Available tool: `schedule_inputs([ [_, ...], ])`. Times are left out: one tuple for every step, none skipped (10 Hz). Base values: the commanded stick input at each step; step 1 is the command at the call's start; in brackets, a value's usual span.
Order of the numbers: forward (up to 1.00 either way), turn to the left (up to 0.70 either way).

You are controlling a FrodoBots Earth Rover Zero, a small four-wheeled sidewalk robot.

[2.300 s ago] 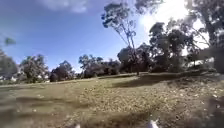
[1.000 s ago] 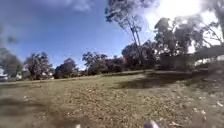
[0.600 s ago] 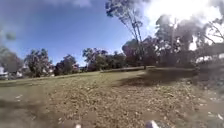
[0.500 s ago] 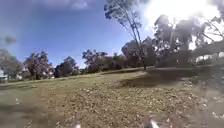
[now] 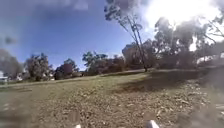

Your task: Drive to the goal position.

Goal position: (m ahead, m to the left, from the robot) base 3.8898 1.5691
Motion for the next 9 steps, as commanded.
schedule_inputs([
  [0.70, 0.00],
  [0.70, 0.00],
  [0.70, 0.00],
  [0.70, 0.00],
  [0.70, 0.00],
  [0.70, 0.00],
  [0.70, 0.00],
  [0.70, 0.00],
  [0.70, 0.00],
])
